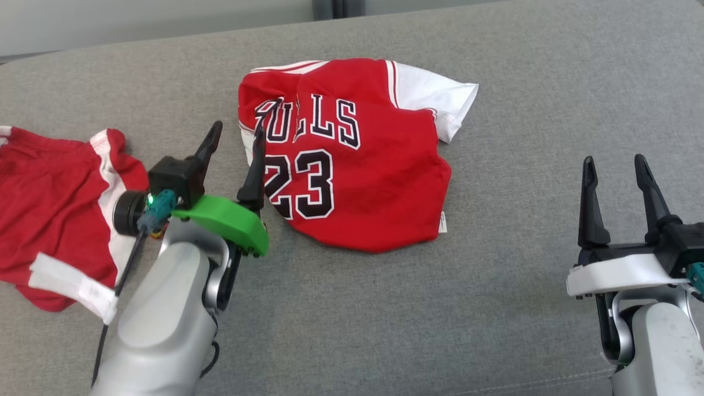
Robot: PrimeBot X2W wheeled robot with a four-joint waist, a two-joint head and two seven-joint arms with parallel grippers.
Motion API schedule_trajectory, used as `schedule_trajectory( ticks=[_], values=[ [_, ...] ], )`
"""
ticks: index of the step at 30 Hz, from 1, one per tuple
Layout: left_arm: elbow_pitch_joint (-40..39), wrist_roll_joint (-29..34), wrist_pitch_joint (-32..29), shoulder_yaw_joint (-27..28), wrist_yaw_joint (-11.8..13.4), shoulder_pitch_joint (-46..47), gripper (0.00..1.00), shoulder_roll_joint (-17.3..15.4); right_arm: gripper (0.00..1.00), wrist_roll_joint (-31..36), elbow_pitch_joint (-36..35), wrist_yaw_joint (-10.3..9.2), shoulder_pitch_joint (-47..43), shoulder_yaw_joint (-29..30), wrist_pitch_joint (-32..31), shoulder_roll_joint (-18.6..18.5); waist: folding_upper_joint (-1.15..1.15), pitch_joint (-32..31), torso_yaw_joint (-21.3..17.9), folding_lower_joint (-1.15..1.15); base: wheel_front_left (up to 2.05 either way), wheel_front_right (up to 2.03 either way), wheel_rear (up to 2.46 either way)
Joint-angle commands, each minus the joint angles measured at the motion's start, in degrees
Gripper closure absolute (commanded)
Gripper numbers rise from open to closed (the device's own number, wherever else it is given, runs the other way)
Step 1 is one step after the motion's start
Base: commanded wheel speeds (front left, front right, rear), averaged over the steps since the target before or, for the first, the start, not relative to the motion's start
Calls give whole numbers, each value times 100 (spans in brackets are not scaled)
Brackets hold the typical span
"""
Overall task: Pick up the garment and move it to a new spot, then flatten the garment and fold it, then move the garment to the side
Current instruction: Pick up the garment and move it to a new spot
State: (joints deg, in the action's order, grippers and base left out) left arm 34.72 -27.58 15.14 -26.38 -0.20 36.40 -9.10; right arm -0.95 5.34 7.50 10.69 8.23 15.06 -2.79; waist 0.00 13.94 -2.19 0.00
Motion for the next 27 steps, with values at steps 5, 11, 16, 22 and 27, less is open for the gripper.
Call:
schedule_trajectory(
  ticks=[5,11,16,22,27],
  values=[
    [-656,315,0,526,107,-1102,0,117,0,-63,108,-2,-310,-131,18,-17,0,-628,438,0,0,0,0],
    [-1189,692,1,1016,189,-2132,0,270,0,-347,204,-2,-590,-290,18,-17,0,-918,552,0,0,0,0],
    [-1482,914,1,1283,190,-2736,0,433,0,-419,251,-2,-853,-385,18,-16,0,-1118,612,0,0,0,0],
    [-1586,1067,1,1463,118,-3104,0,543,0,-460,291,-2,-1084,-458,19,-17,0,-1288,632,0,0,0,0],
    [-1572,1137,1,1557,49,-3233,0,575,0,-492,320,-2,-1153,-488,18,-17,0,-1327,628,0,0,0,0]
  ],
)
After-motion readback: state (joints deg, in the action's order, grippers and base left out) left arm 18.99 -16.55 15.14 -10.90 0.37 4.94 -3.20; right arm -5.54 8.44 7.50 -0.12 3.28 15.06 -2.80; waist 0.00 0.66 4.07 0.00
